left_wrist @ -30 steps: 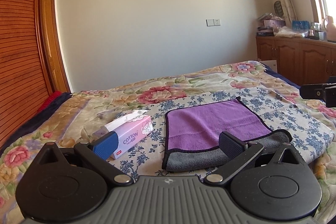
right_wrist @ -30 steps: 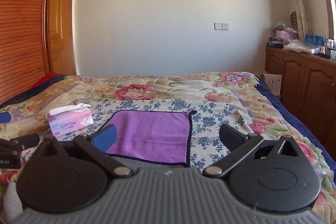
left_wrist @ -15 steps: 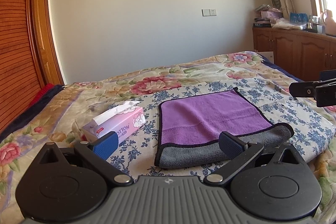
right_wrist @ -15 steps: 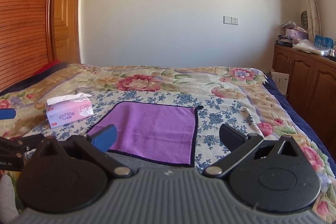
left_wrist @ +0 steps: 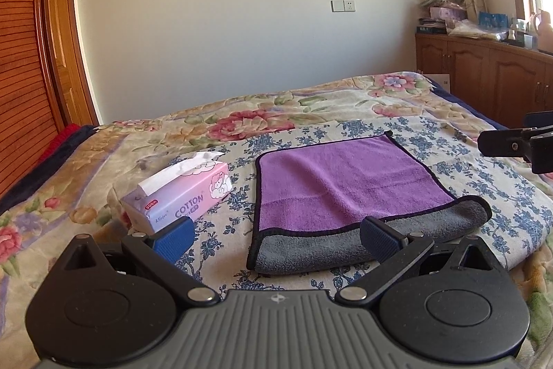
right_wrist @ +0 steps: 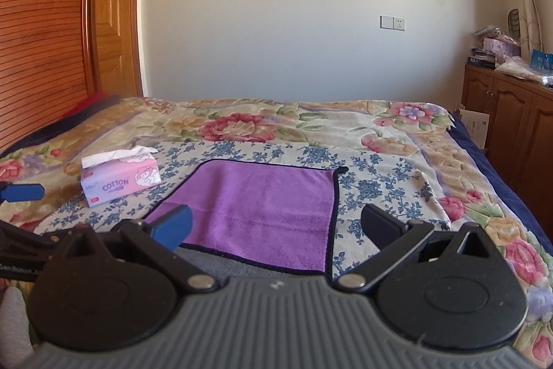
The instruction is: Fold towel
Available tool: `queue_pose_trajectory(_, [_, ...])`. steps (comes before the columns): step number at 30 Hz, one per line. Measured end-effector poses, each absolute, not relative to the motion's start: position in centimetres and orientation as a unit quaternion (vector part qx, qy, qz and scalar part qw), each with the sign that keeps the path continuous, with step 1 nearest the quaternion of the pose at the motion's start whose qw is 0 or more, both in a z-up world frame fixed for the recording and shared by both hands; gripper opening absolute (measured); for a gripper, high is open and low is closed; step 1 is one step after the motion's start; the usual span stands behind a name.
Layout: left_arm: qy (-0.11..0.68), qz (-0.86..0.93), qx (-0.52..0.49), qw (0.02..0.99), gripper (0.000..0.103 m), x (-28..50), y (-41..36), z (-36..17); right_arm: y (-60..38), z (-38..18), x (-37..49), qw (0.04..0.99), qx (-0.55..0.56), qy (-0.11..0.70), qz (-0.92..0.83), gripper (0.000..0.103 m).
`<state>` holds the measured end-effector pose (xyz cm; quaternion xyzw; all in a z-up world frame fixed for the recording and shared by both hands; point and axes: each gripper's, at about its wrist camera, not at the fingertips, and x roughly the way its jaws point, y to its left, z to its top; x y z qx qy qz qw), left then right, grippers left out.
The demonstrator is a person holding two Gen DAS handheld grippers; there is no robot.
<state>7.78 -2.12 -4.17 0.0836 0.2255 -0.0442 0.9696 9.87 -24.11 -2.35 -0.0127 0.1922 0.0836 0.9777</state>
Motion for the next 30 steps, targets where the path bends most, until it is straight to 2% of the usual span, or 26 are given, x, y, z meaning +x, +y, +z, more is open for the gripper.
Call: queue_pose_trajectory(30, [0.270,-0.062,0.056,0.959,0.103,14.1,-0.5,-6.6,-24.8,-4.6,14.5,0.961,-0.017,0.251,0.117,0.103])
